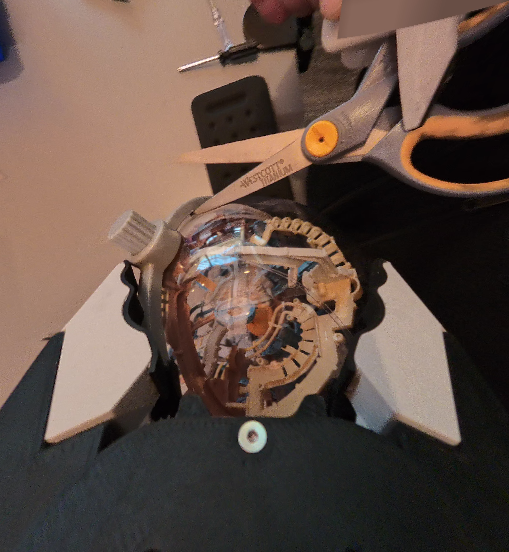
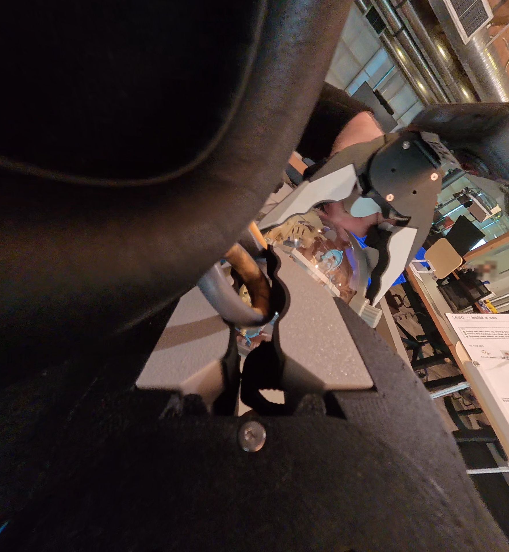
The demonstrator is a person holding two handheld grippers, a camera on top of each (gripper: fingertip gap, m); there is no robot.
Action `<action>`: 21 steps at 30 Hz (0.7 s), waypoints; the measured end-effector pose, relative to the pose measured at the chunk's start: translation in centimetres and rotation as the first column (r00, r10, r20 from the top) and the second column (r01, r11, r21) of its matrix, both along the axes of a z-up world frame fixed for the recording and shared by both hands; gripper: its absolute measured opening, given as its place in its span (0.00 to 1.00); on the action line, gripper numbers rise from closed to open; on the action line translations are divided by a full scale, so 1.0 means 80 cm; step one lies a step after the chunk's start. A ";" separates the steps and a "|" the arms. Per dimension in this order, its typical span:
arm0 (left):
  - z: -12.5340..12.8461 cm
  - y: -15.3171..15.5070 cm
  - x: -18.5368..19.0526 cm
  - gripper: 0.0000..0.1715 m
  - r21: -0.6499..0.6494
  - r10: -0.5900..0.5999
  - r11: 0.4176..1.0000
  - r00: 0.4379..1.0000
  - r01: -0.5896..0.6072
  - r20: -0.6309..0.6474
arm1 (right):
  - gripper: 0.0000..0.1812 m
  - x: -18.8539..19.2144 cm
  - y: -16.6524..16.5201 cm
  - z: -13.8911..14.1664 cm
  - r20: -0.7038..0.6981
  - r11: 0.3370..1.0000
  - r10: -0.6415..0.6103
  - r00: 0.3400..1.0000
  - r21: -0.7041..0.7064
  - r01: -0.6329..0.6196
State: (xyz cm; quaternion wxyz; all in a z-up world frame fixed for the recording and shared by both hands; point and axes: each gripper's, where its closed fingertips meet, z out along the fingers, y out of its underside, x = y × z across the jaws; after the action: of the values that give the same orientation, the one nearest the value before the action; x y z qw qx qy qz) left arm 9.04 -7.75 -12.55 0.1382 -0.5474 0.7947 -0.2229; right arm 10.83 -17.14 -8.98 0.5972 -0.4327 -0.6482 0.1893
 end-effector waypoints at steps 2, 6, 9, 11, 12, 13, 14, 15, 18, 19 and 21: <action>0.007 -0.002 -0.005 0.79 -0.085 -0.029 0.996 0.999 0.026 -0.033 | 0.07 -0.002 -0.007 0.000 0.001 1.000 0.009 1.000 0.002 -0.009; 0.024 0.014 0.002 0.62 -0.287 -0.100 0.955 0.991 0.070 -0.091 | 0.07 -0.007 -0.012 -0.005 0.023 1.000 0.008 1.000 0.009 -0.008; 0.003 0.050 0.009 0.72 -0.293 -0.133 0.954 0.969 0.069 -0.206 | 0.06 -0.009 -0.008 -0.013 0.057 1.000 -0.011 0.998 0.016 0.010; -0.002 0.052 0.019 0.76 -0.390 -0.188 0.917 0.952 0.082 -0.243 | 0.06 -0.012 -0.004 -0.016 0.057 1.000 -0.012 0.998 0.009 0.012; -0.012 0.054 0.019 0.74 -0.411 -0.215 0.908 0.933 0.082 -0.289 | 0.06 -0.013 -0.002 -0.018 0.060 1.000 -0.019 0.998 0.010 0.019; -0.024 0.055 0.021 0.79 -0.416 -0.239 0.905 0.916 0.089 -0.323 | 0.06 -0.013 0.001 -0.020 0.064 1.000 -0.027 0.998 0.011 0.027; -0.034 0.054 0.019 0.84 -0.420 -0.267 0.902 0.892 0.099 -0.365 | 0.06 -0.012 0.003 -0.021 0.059 1.000 -0.028 0.998 0.007 0.028; -0.038 0.055 0.023 0.84 -0.415 -0.280 0.903 0.882 0.109 -0.378 | 0.06 -0.011 0.005 -0.021 0.052 1.000 -0.028 0.998 0.002 0.028; -0.028 0.041 0.036 0.79 -0.445 -0.358 0.875 0.875 0.192 -0.326 | 0.06 -0.007 0.007 -0.022 0.034 1.000 -0.026 0.999 -0.009 0.027; -0.031 0.038 0.032 0.78 -0.439 -0.402 0.868 0.848 0.233 -0.345 | 0.06 -0.006 0.007 -0.023 0.026 1.000 -0.024 0.999 -0.013 0.024; -0.034 0.034 0.026 0.75 -0.449 -0.473 0.848 0.784 0.282 -0.401 | 0.06 -0.004 0.006 -0.025 0.015 1.000 -0.019 1.000 -0.015 0.019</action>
State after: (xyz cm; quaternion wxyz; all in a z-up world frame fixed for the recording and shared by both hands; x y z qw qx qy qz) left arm 11.08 -5.05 -15.29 -0.2239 -0.4280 0.8417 -0.2414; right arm 10.48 -16.65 -10.99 0.5907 -0.4450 -0.6471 0.1853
